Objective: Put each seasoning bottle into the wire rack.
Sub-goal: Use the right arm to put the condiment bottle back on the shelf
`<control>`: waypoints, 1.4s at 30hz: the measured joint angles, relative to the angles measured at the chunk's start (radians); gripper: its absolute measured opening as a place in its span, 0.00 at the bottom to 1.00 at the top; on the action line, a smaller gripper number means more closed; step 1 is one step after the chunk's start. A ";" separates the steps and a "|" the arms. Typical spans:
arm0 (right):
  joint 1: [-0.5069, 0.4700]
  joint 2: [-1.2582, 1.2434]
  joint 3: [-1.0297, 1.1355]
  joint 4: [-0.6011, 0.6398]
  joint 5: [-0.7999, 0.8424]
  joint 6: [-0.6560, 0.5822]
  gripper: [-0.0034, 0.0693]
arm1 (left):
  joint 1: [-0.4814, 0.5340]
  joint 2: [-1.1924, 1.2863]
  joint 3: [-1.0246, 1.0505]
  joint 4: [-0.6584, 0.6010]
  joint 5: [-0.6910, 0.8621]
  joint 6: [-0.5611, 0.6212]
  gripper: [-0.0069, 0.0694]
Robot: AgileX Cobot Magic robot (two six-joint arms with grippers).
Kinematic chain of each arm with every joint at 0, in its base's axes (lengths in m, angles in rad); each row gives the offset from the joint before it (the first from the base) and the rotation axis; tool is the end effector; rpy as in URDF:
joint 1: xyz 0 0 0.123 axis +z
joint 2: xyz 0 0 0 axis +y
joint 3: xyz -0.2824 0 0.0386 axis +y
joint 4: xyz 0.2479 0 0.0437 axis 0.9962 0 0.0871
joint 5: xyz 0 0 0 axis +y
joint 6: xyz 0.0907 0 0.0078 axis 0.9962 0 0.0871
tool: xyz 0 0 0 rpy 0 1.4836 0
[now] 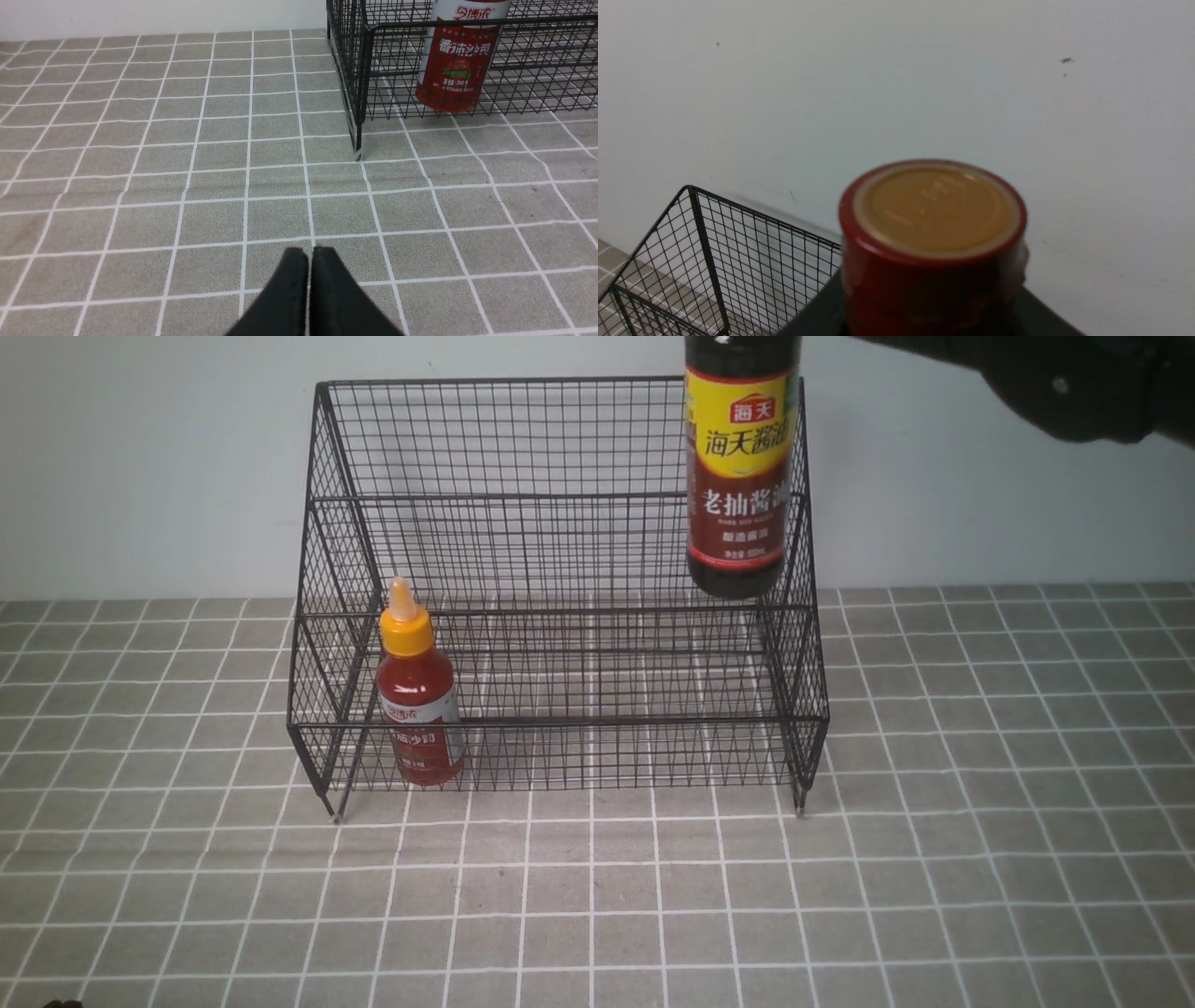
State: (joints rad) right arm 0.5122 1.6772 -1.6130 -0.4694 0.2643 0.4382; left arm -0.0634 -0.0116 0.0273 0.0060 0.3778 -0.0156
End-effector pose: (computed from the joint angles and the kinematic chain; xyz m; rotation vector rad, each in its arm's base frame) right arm 0.3600 0.1900 0.4081 -0.3852 1.7480 0.2504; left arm 0.0524 -0.0031 0.1706 0.0486 1.8767 -0.0484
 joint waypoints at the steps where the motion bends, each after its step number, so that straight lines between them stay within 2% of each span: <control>1: 0.000 -0.002 0.000 0.000 0.002 -0.001 0.42 | 0.000 0.000 0.000 0.000 0.000 0.000 0.08; 24: 0.000 0.081 -0.012 -0.011 -0.060 -0.003 0.41 | 0.000 0.000 0.000 0.000 0.001 0.000 0.08; 33: 0.000 0.108 -0.002 -0.094 -0.139 0.001 0.41 | 0.000 0.000 0.000 0.000 0.001 0.000 0.08; 37: 0.000 0.111 -0.002 -0.102 -0.118 0.001 0.41 | 0.000 0.000 0.000 0.000 0.001 0.000 0.08; 42: 0.000 0.111 -0.002 -0.096 -0.012 0.027 0.41 | 0.000 0.000 0.000 0.000 0.001 0.000 0.08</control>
State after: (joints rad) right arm 0.5122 1.7887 -1.6151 -0.5656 0.2522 0.4649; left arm -0.0634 -0.0116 0.0273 0.0060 0.3787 -0.0156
